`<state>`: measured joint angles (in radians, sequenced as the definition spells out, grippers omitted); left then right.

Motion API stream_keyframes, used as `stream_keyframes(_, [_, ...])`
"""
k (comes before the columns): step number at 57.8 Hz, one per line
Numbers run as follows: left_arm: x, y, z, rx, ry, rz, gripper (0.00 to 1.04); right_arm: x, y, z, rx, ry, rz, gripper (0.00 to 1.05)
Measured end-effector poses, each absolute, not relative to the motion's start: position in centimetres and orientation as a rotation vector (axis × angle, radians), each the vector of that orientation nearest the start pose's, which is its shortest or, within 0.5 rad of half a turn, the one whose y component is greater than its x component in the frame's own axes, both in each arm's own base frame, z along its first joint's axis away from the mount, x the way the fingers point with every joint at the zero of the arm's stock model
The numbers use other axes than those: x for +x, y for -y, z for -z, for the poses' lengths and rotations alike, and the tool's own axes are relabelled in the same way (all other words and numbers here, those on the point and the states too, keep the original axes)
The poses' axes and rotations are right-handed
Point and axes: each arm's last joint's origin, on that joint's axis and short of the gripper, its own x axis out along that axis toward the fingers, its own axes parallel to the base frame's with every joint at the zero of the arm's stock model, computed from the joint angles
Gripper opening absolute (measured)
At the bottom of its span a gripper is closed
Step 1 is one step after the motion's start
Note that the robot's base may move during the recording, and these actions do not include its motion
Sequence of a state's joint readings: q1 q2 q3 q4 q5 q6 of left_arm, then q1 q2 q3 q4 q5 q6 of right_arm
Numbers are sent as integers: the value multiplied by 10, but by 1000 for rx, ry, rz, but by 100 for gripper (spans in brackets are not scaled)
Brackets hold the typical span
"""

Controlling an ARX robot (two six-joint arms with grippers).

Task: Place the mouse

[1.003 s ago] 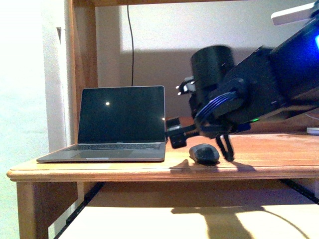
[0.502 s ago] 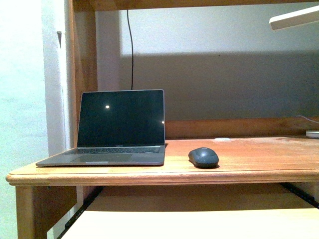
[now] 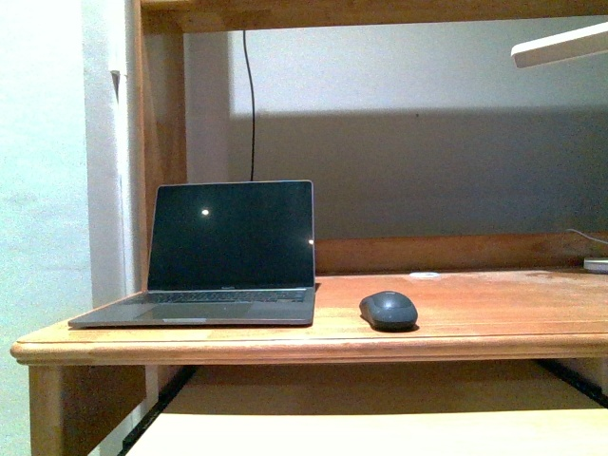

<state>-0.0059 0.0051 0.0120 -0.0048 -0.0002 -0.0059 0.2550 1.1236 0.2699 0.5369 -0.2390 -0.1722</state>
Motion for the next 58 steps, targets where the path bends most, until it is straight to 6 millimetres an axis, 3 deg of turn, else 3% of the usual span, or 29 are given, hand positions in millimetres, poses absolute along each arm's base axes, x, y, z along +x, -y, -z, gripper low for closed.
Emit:
stream_keyframes(18, [97, 1, -167, -6, 2, 6, 97, 231, -120, -157, -184, -290, -553, 97])
stream_keyframes(39, [97, 1, -167, -6, 2, 6, 97, 297, -200, -166, -193, -249, -542, 97])
stream_keyframes(58, [97, 1, -167, -6, 2, 6, 97, 346, -254, -158, -211, -253, -508, 97])
